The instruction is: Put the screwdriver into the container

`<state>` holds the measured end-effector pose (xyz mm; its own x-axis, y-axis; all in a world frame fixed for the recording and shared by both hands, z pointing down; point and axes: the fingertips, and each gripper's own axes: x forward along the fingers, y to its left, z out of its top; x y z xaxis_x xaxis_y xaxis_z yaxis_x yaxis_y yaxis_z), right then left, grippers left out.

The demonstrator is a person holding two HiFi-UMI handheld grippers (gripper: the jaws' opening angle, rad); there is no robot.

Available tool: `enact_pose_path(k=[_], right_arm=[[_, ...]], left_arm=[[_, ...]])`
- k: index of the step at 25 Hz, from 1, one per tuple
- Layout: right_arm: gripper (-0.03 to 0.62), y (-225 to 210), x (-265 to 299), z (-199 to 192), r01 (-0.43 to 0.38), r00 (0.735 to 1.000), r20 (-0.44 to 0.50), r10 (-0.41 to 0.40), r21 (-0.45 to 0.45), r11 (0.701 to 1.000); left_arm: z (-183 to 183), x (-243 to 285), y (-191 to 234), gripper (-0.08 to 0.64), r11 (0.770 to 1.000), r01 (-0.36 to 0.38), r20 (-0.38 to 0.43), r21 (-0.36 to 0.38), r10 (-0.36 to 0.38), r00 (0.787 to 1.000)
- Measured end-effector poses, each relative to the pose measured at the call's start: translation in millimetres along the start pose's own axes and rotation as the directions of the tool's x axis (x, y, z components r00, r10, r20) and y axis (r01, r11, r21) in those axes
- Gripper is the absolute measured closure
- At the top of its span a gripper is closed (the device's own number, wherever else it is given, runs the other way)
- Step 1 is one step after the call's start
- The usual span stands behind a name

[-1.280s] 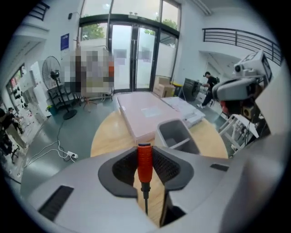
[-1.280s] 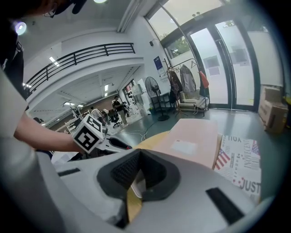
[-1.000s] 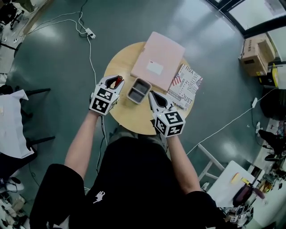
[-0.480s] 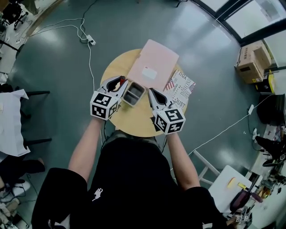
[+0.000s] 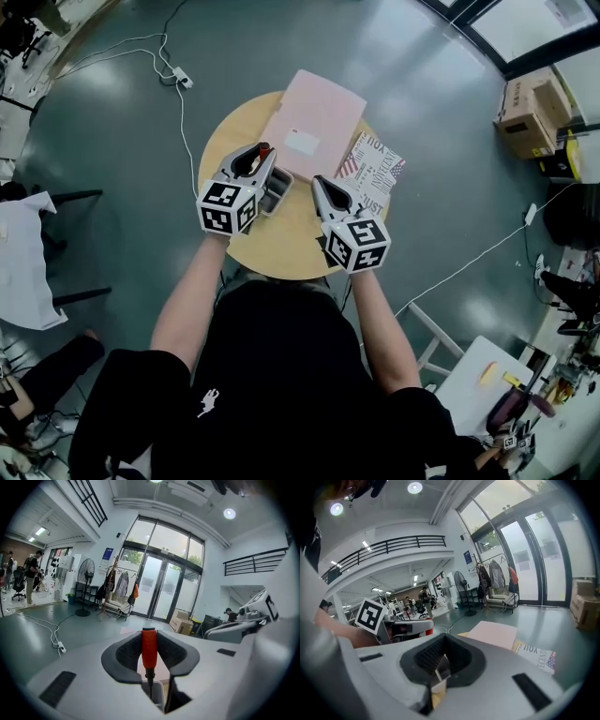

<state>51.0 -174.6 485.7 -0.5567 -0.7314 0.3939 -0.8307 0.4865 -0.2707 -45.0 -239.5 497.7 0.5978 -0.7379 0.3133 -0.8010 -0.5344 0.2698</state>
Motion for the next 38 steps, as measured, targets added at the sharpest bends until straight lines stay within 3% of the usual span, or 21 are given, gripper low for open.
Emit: enact_pose_path(k=[13, 21, 27, 32, 38], right_arm=[[0.591, -26, 0, -25, 0.023, 0.999, -0.045, -0.02, 0.066, 0.998], [0.591, -26, 9, -35, 0.015, 0.998, -0.065, -0.009, 0.085, 0.996], [0.591, -25, 14, -36, 0.012, 0.998, -0.07, -0.006, 0.093, 0.996], [0.591, -23, 17, -37, 0.012, 0.997, -0.072, -0.005, 0.092, 0.996], [0.591, -17, 20, -36, 0.009, 0.997, -0.073, -0.002, 0.091, 0.996]], left_arm=[[-47, 40, 8, 0.46, 0.994, -0.064, -0.071, -0.083, 0.058, 0.996], [-76, 42, 26, 0.459, 0.976, -0.136, -0.115, -0.171, 0.118, 0.986], [-92, 37, 40, 0.46, 0.969, -0.182, -0.166, -0.166, 0.155, 0.974], [-98, 32, 53, 0.459, 0.949, -0.226, -0.176, -0.218, 0.19, 0.966], [-112, 20, 70, 0.44, 0.935, -0.269, -0.225, -0.23, 0.218, 0.95]])
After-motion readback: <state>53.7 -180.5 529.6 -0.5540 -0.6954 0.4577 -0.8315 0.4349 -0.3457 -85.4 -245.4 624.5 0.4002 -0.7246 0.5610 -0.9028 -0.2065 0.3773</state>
